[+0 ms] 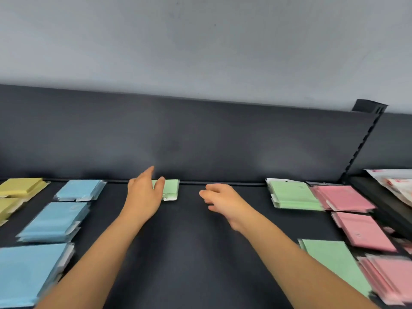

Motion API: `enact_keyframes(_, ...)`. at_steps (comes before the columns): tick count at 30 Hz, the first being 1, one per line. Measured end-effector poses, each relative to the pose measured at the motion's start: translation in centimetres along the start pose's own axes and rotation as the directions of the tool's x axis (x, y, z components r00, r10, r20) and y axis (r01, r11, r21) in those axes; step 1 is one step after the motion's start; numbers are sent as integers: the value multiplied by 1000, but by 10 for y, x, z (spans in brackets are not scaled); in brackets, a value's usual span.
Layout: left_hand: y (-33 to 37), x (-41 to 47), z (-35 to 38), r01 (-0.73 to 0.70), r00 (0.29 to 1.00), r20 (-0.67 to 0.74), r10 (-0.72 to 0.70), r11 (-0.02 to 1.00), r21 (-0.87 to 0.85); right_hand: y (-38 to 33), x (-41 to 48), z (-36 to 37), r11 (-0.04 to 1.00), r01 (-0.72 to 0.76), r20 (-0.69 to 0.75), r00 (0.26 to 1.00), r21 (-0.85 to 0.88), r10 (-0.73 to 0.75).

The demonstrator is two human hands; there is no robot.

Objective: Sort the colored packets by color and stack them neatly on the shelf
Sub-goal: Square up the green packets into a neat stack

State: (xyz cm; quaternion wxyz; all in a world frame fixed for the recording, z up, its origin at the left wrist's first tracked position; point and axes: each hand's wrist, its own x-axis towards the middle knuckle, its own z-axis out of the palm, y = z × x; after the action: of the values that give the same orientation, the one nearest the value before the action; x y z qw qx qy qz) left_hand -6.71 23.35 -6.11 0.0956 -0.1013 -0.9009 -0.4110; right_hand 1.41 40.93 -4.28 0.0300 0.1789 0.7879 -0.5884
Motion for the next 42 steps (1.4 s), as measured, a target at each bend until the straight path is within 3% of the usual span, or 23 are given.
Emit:
enact_keyframes(4, 66, -37, 19, -231, 942, 214, 258, 962, -146, 16, -40, -62, 965, 108, 13, 994, -239, -108)
enact_keyframes(8, 117, -79, 53, -385, 750, 525, 402, 911, -148, 39, -70, -116, 866, 131, 22, 990, -482, -138)
enact_keyframes(11, 142, -103, 79, -430, 620, 682, 388, 895, -119, 47, -92, -155, 772, 108, 91, 994, -626, -66)
enact_keyframes(13, 154, -115, 95, -430, 557, 755, 345, 898, -93, 52, -104, -177, 677, 81, 167, 984, -732, 63)
enact_keyframes(16, 163, -126, 114, -367, 516, 816, 260, 928, -63, 56, -116, -195, 581, 39, 212, 949, -813, 233)
enact_keyframes(19, 170, -135, 125, -375, 501, 835, 228, 927, -28, 56, -120, -196, 502, 52, 197, 950, -863, 241)
enact_keyframes(23, 174, -140, 130, -318, 501, 835, 227, 946, -67, 53, -119, -193, 451, 46, 185, 945, -891, 271)
enact_keyframes(26, 176, -140, 126, -314, 498, 835, 233, 946, -77, 49, -119, -188, 356, 83, 191, 941, -931, 280)
enact_keyframes(29, 174, -146, 121, -196, 545, 790, 281, 959, -207, 48, -119, -184, 319, 112, 191, 954, -941, 230)
enact_keyframes(31, 169, -151, 117, -104, 622, 711, 328, 935, -340, 44, -124, -180, 387, 113, 177, 975, -915, 134)
enact_keyframes(33, 162, -152, 110, -107, 718, 588, 371, 895, -434, 38, -130, -172, 448, 169, 157, 985, -878, -66)
enact_keyframes(35, 155, -149, 99, -59, 808, 472, 352, 845, -531, 34, -134, -161, 523, 257, 100, 946, -813, -310)
enact_keyframes(37, 145, -143, 90, -5, 865, 403, 298, 809, -588, 36, -133, -153, 654, 344, 9, 889, -673, -458)
enact_keyframes(39, 131, -140, 86, -11, 884, 384, 265, 835, -551, 46, -127, -143, 783, 392, -83, 869, -483, -487)
enact_keyframes(42, 116, -143, 90, -12, 889, 401, 222, 886, -464, 71, -120, -122, 907, 344, -154, 909, -244, -386)
